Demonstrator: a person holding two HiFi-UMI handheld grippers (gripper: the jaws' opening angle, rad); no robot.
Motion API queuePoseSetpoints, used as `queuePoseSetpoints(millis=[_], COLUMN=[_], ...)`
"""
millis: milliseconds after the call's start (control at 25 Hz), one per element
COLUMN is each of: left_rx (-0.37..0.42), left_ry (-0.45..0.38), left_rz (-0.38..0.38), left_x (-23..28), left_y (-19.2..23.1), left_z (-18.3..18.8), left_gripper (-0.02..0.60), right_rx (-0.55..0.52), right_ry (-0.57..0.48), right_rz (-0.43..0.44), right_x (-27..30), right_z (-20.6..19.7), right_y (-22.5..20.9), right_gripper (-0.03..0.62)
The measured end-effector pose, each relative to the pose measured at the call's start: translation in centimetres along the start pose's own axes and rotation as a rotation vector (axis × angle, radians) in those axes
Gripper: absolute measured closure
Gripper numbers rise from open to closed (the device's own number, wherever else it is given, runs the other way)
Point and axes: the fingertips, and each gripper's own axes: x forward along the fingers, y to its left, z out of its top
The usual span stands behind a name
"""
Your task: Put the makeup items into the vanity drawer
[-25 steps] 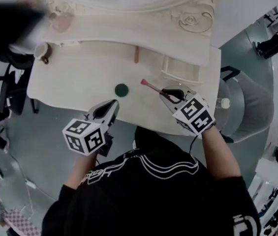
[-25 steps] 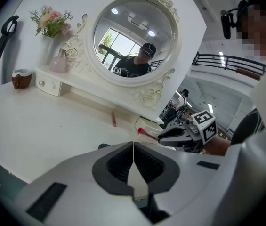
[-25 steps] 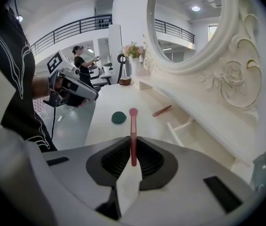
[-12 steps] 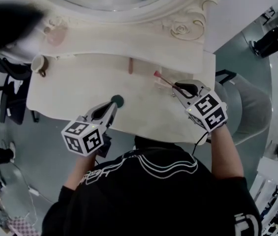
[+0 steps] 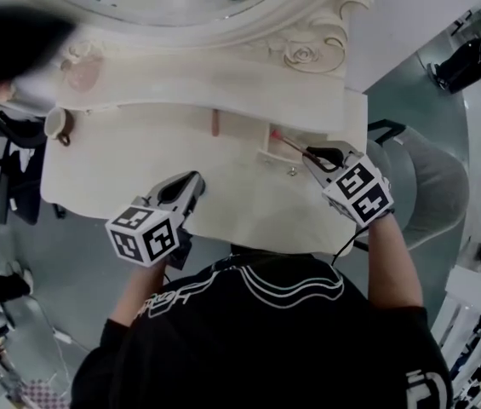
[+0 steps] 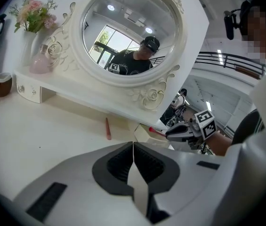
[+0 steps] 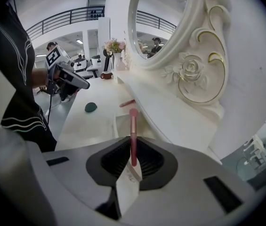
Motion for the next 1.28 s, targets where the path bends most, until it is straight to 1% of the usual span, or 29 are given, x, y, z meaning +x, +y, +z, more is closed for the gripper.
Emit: queuePoseSetpoints(millis=[120, 280, 360, 400, 480, 520, 600, 760, 920, 1120, 1280], left_rx=[0.002, 0.012, 0.012, 0.012, 0.019, 0.023, 0.03, 0.034, 0.03, 0.032, 0.038], left_ry=[0.006, 0.016, 0.014, 0.011, 0.002, -0.003, -0.013, -0.031, -0.043, -0.03, -0.012], left_rz=[0.002, 0.002, 0.009, 0.012, 0.019, 0.021, 0.023, 0.02, 0.02, 0.004, -0.015], left_x=[0.7, 1.3, 1.4, 1.4, 1.4, 1.3, 1.1, 0.5, -0.1, -1.0, -1.8], left_y=[-0.4, -1.1, -1.3, -1.3, -1.5, -1.5, -1.7, -1.8, -0.8, 0.8, 2.5], left_z=[0.1, 0.4, 0.7, 0.9, 1.5, 1.8, 2.4, 3.3, 3.9, 4.3, 5.2], left_gripper=[0.555, 0.556, 0.555, 0.556, 0.555, 0.555, 0.556, 0.555, 0.555, 0.556, 0.556], right_rx=[0.0, 0.018, 0.019, 0.021, 0.025, 0.025, 0.027, 0.044, 0.076, 0.055, 0.075], right_ry=[0.029, 0.019, 0.008, 0.002, -0.012, -0.022, -0.046, -0.099, -0.15, -0.129, -0.128], right_rz=[0.004, -0.005, 0.009, 0.023, 0.043, 0.045, 0.041, 0.034, 0.036, 0.078, 0.079], right_x=[0.3, 0.4, 0.4, 0.4, 0.3, 0.1, -0.2, -0.4, 0.1, 2.0, 3.6], right_z=[-0.9, -1.0, -0.9, -0.8, -0.6, -0.5, 0.2, 2.2, 4.3, 6.0, 8.2], right_y=[-0.8, -1.9, -2.0, -1.9, -1.9, -1.9, -1.7, -0.6, 1.2, 4.5, 5.9], right_gripper=[0.533, 0.531, 0.531, 0.519, 0.454, 0.436, 0.436, 0.436, 0.436, 0.436, 0.436])
